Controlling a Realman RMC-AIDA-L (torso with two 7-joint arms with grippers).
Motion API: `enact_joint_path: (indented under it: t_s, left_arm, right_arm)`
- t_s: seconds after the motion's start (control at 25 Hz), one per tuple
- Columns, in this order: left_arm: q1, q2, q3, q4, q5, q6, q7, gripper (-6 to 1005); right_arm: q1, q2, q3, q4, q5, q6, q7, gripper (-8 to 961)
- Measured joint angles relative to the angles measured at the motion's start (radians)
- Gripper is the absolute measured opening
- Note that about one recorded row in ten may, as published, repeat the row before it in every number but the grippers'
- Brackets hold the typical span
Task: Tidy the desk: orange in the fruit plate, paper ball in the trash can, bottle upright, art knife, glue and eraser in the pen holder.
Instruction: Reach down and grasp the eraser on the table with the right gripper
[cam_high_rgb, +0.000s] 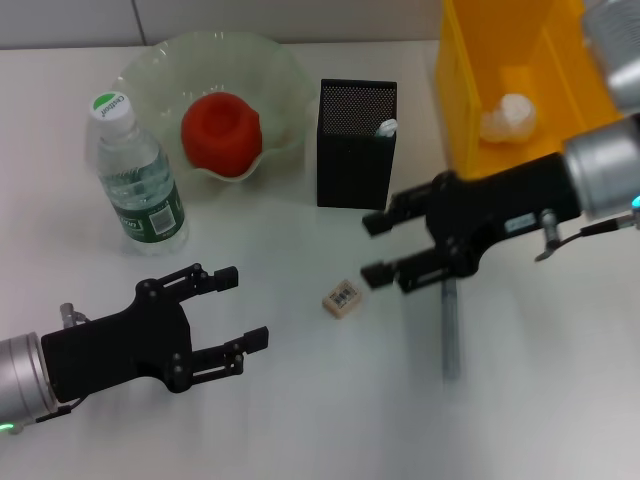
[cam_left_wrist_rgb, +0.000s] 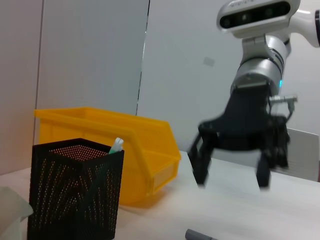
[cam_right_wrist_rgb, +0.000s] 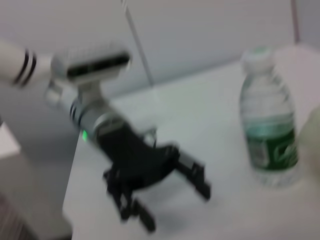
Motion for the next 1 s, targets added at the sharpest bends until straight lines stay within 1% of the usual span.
enact_joint_path:
  t_s: [0.04,0.08,0.12,0.16,0.2,0.24,0.28,0.32,0.36,0.4,0.68,0.72,0.76,0.8,1.0]
  left_arm:
    - [0.0,0.0,0.0,0.0,0.0,0.0,0.0,791]
    - [0.0,0.0,0.0,0.0,0.0,-0.001,0.0,791]
    - [0.0,-0.001,0.0,0.0,0.0,-0.001,0.0,790]
    - [0.0,-0.001,0.0,0.0,0.0,-0.001,0.0,790]
    - [0.0,-0.001,0.0,0.0,0.0,-0.001,0.0,790]
    - [0.0,-0.002,0.0,-0.003,0.0,-0.001,0.0,790]
    - [0.0,-0.002,0.0,-0.003,0.0,-0.001,0.0,790]
    - [0.0,-0.002,0.0,-0.005,0.0,-0.001,-0.002,790]
    - [0.0,-0.002,0.0,-0.005,0.0,-0.001,-0.002,790]
    - [0.0,-0.003,0.0,-0.006,0.0,-0.001,-0.002,790]
    - [0.0,-0.005,0.0,-0.011,0.0,-0.002,-0.005,790]
    - [0.0,-0.005,0.0,-0.011,0.0,-0.001,-0.006,790]
    - [0.0,-0.005,0.0,-0.011,0.0,-0.001,-0.006,790]
    - [0.0,-0.006,0.0,-0.012,0.0,0.001,-0.008,790]
    - [0.0,-0.007,0.0,-0.014,-0.002,0.003,-0.008,790]
  right_arm:
    - [0.0,0.0,0.0,0.0,0.0,0.0,0.0,678]
    - [0.016,0.009,0.0,0.0,-0.037,0.004,0.004,676]
    - [0.041,0.025,-0.002,-0.003,-0.1,0.023,0.008,675]
    - [0.041,0.025,-0.002,-0.003,-0.1,0.023,0.008,673]
    - [0.059,0.036,-0.023,0.001,-0.146,0.062,0.01,671]
    - [0.066,0.039,-0.043,0.006,-0.158,0.084,0.011,669]
    - [0.066,0.039,-0.043,0.006,-0.158,0.084,0.011,668]
    - [0.074,0.041,-0.09,0.016,-0.161,0.127,0.014,666]
    - [0.074,0.041,-0.09,0.016,-0.161,0.127,0.014,664]
    - [0.082,0.043,-0.128,0.026,-0.161,0.16,0.015,662]
    - [0.103,0.048,-0.188,0.046,-0.157,0.217,0.01,650]
    - [0.104,0.05,-0.229,0.048,-0.137,0.241,0.008,648]
    - [0.104,0.05,-0.229,0.048,-0.137,0.241,0.008,647]
    - [0.102,0.05,-0.274,0.05,-0.108,0.264,0.007,645]
    - [0.099,0.051,-0.352,0.05,-0.075,0.311,-0.001,636]
